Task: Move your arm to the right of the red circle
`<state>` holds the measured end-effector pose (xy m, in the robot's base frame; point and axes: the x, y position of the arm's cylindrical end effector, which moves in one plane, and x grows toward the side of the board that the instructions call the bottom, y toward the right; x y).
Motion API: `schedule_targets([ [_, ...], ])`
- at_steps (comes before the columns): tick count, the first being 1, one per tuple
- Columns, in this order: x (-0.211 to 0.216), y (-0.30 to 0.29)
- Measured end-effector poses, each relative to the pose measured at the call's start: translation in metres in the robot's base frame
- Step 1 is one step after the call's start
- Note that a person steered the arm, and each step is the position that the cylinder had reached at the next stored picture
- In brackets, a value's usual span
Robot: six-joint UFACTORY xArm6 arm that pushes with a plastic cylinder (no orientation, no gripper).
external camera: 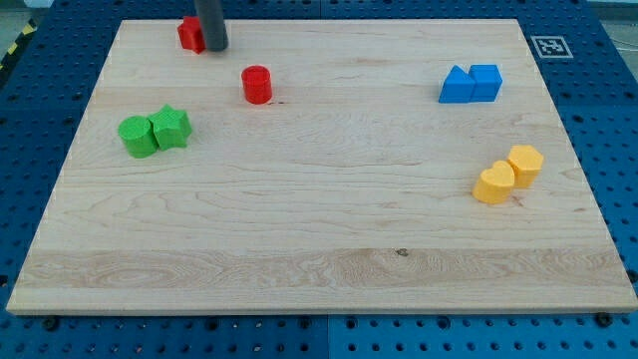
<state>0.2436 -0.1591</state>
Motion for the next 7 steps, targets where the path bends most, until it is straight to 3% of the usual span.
schedule_targets([
  [2, 0.006, -0.009],
  [4, 0.018, 0.061],
  [6, 0.021, 0.062],
  [7, 0.044, 0.071],
])
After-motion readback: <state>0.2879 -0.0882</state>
